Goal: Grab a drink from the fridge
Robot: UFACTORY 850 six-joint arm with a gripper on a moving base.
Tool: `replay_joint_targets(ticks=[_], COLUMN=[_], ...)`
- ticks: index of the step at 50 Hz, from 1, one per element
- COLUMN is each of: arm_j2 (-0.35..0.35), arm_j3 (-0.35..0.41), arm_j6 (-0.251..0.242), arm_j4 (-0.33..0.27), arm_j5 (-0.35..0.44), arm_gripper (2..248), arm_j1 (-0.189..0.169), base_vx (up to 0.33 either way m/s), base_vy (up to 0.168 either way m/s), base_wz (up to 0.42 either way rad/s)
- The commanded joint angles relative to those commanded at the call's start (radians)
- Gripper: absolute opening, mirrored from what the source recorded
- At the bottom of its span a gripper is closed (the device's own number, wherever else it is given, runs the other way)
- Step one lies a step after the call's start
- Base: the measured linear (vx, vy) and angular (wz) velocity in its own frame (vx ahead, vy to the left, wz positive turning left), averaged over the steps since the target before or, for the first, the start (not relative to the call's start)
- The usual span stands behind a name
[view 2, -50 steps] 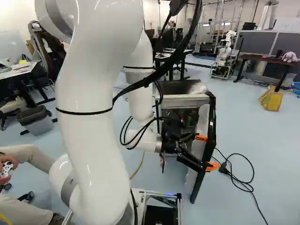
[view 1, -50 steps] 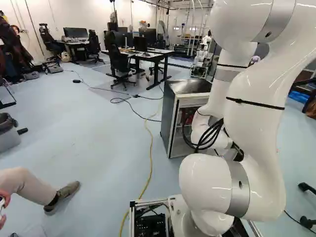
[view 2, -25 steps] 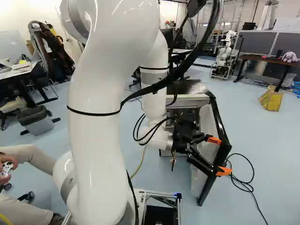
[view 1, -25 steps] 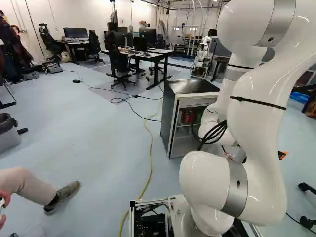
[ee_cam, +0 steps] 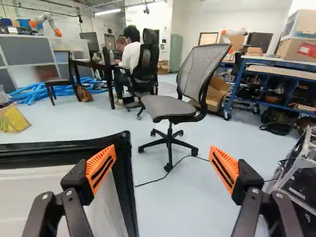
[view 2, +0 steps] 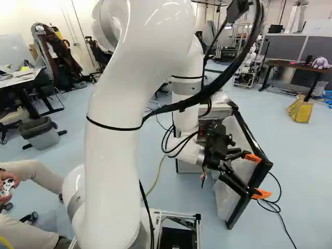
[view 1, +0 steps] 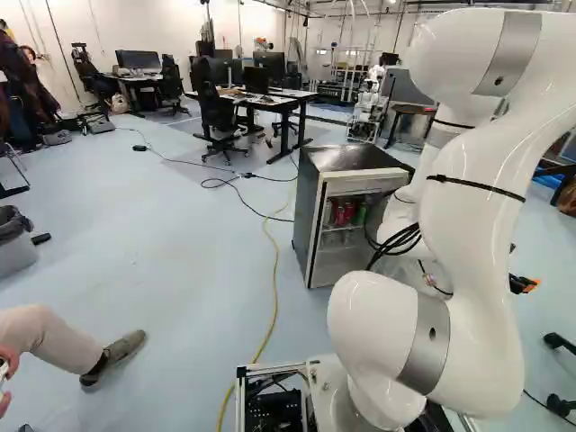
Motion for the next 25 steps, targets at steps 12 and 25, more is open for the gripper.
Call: replay_joint_targets(ticks=[12, 25], arm_j2=[-0.034, -0.072], arm_j3=[-0.060, -0.127], arm_j6=[0.000, 0.000], arm_j4=[0.000, 0.000], arm_j5=[0.000, 0.000], arm_gripper=[247, 247], arm_j1=[-0.049, -0.098], base_vx=[0.000, 0.000], base_vy=[0.000, 0.000], base_wz=[0.000, 0.000])
